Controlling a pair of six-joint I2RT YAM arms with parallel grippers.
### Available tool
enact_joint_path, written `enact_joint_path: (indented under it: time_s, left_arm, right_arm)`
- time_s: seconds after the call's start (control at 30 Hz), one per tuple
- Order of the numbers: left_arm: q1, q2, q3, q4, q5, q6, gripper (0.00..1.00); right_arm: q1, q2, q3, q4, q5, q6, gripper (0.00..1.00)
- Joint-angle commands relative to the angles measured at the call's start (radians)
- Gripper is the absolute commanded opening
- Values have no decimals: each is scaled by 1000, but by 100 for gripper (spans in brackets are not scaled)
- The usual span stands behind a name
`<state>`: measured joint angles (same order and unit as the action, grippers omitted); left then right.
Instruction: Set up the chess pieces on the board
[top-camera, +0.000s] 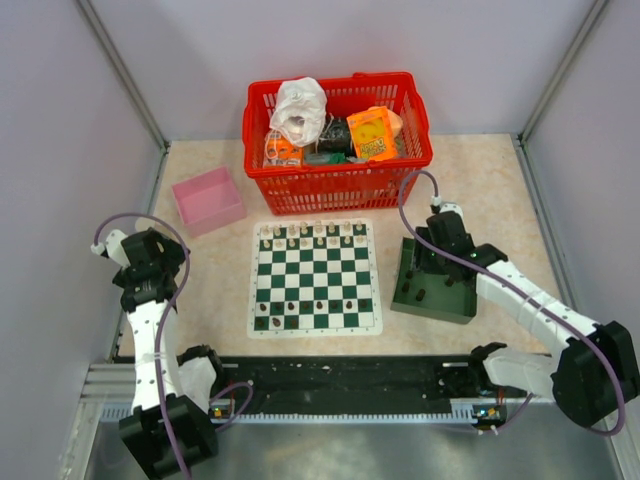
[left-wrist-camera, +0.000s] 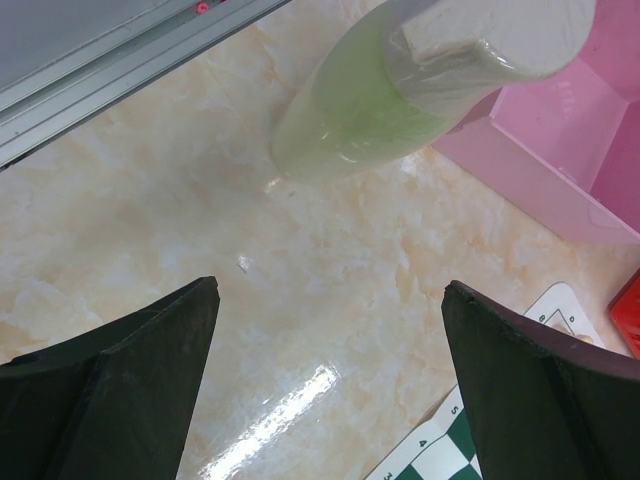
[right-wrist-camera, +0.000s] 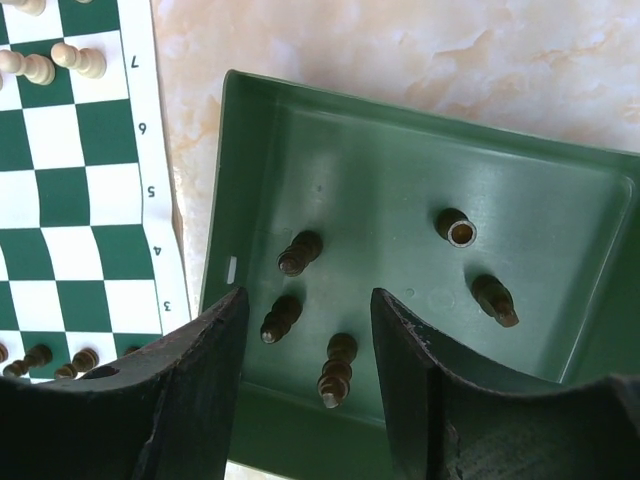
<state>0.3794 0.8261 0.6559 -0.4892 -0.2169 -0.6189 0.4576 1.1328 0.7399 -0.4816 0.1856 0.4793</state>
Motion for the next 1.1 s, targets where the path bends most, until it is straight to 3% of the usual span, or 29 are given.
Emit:
enact_joint_path:
  time_s: [0.0,0.67,1.07]
  left_arm:
    - [7,7,22,47,-1,-2,99]
    - [7,16,1,74,13,-15,99]
    - [7,8,1,63,5,-4,99]
  right_arm:
    - [-14,-1,6,-9,20,-21,51]
    - [-2,-62,4,-215,-31,27,49]
    - [41,12,-16,-184,-20,51,44]
